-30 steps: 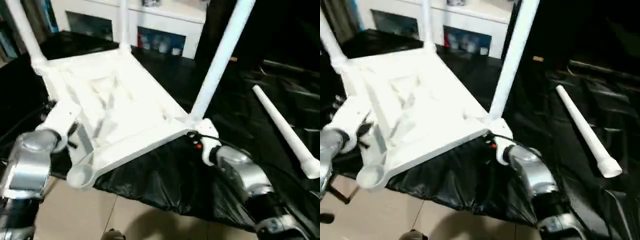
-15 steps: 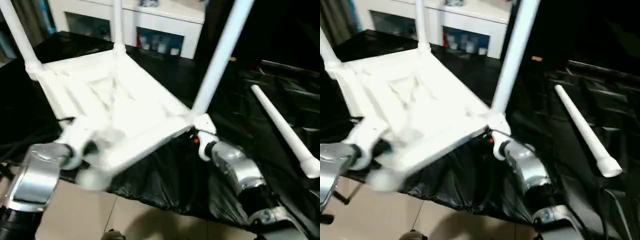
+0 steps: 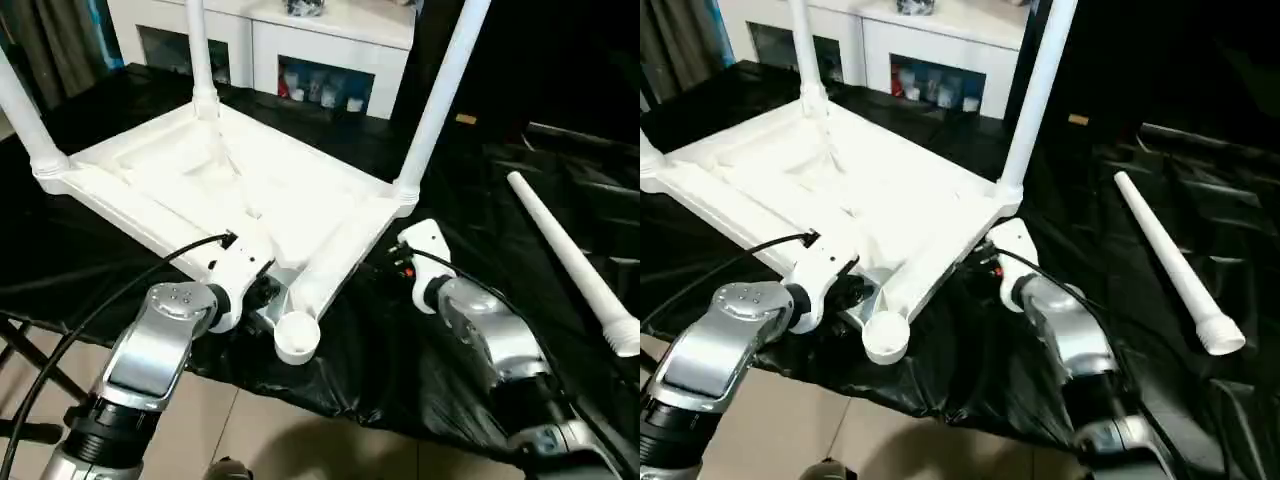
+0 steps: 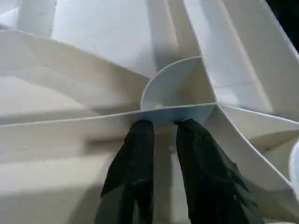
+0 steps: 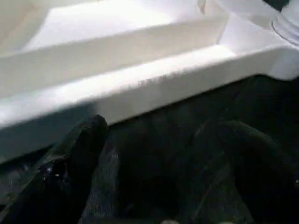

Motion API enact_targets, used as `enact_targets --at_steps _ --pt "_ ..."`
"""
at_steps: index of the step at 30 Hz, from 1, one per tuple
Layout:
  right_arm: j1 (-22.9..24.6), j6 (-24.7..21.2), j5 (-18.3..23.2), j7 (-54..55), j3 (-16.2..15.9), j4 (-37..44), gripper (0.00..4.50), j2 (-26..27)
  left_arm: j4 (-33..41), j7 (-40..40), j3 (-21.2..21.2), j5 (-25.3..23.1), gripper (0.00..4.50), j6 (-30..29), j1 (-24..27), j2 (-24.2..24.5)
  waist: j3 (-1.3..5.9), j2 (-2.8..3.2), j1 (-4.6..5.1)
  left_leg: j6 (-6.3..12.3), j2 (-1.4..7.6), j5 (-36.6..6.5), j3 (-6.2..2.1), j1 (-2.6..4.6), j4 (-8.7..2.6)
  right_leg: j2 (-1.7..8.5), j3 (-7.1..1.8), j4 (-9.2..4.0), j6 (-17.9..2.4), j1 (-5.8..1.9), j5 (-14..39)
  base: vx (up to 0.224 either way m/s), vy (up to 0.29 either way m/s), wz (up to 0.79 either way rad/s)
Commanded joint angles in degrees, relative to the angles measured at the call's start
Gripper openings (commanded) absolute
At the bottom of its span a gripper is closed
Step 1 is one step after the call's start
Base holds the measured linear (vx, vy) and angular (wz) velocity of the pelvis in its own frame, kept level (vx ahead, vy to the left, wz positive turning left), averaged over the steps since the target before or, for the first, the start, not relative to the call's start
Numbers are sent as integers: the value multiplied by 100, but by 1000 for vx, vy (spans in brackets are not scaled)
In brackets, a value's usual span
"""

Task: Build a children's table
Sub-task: Rotate table base

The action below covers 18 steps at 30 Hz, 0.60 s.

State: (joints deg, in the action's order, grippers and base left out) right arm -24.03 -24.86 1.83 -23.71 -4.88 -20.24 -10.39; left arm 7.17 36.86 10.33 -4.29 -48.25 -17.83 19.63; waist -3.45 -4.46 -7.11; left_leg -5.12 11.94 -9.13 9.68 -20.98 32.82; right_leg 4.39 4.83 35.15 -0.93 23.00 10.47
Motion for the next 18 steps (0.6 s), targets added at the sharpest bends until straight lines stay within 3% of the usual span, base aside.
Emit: enact_targets --at_steps 1,2,8,9,10,14,15,18 --pt "24 -71 -42 197 146 211 431 -117 118 -43 -132 246 99 563 4 -262 388 102 32 -158 116 -1263 -5 80 -367 332 -299 -423 -724 -266 1043 0 0 0" --pt "-6 -131 -8 297 248 286 431 -110 186 -125 -284 318 99 812 70 -374 389 98 31 -161 119 -1255 -6 80 -365 334 -301 -423 -725 -269 1016 0 0 0" --pt "-54 -185 -5 868 634 553 431 0 586 -413 -767 706 99 983 261 -718 394 59 96 -188 114 -1234 -11 49 -362 323 -294 -387 -662 -295 897 0 0 0" --pt "-64 -205 -1 949 690 567 431 17 652 -509 -862 747 99 957 292 -789 393 107 104 -183 107 -1246 -7 55 -353 319 -300 -381 -660 -287 897 0 0 0" --pt "-64 -205 -1 949 690 567 431 17 652 -509 -862 747 99 957 292 -789 389 78 123 -162 100 -1270 -2 53 -353 306 -294 -405 -617 -284 949 0 0 0" --pt "-66 -230 -32 1074 697 636 431 28 786 -774 -968 606 99 977 442 -767 390 78 191 -134 99 -1290 -7 44 -349 296 -291 -410 -551 -285 1028 0 0 0" --pt "-62 -257 -6 1095 677 725 431 74 667 -1086 -1151 531 99 1225 427 -878 388 51 209 -114 97 -1296 -2 44 -345 290 -291 -418 -539 -280 1056 0 0 0" --pt "-51 -273 7 1140 658 803 431 147 465 -1416 -1329 465 99 1627 360 -979 377 58 207 -87 95 -1347 -12 44 -347 293 -290 -448 -473 -273 1213 0 0 0"
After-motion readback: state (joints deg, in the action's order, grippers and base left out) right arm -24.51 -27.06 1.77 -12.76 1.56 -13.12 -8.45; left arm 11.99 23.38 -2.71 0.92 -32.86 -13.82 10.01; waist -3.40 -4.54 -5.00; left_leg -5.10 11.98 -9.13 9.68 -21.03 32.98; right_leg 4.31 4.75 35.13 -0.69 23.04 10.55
